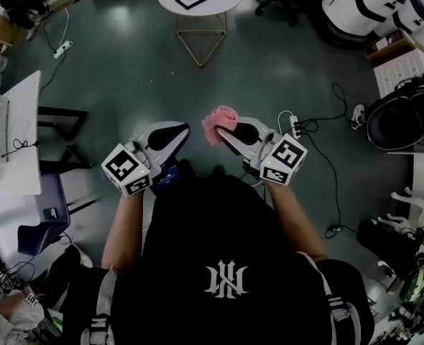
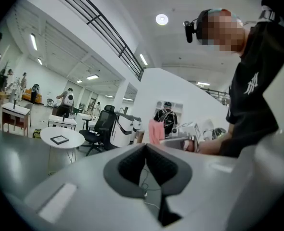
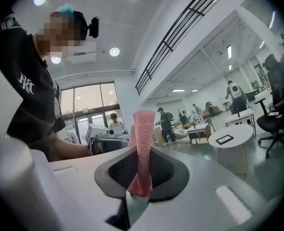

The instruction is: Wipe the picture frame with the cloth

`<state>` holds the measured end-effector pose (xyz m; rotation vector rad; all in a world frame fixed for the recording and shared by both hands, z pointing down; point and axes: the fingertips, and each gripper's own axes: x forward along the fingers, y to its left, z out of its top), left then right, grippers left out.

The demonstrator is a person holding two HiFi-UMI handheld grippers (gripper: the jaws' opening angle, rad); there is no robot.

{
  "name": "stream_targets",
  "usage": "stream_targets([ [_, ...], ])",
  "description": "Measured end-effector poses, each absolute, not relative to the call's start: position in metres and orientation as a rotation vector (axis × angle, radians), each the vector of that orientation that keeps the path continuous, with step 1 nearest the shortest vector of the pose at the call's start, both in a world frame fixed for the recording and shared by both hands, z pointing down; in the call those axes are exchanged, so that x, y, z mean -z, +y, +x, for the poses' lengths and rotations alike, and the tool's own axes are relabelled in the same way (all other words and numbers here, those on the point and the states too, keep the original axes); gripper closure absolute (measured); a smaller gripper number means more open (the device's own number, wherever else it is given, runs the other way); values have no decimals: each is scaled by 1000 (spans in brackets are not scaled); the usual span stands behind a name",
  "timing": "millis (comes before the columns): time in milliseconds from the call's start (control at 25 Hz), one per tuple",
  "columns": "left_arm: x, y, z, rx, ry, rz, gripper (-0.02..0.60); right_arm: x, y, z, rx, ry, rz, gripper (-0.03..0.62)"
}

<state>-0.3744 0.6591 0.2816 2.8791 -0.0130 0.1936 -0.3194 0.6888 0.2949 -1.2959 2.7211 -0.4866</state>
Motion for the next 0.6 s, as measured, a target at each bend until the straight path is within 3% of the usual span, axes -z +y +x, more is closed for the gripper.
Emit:
stream_targets([
  [600,-278,688,-369,-212,-39,2873,578,-304,708,-318,519,2773,-1207,572],
])
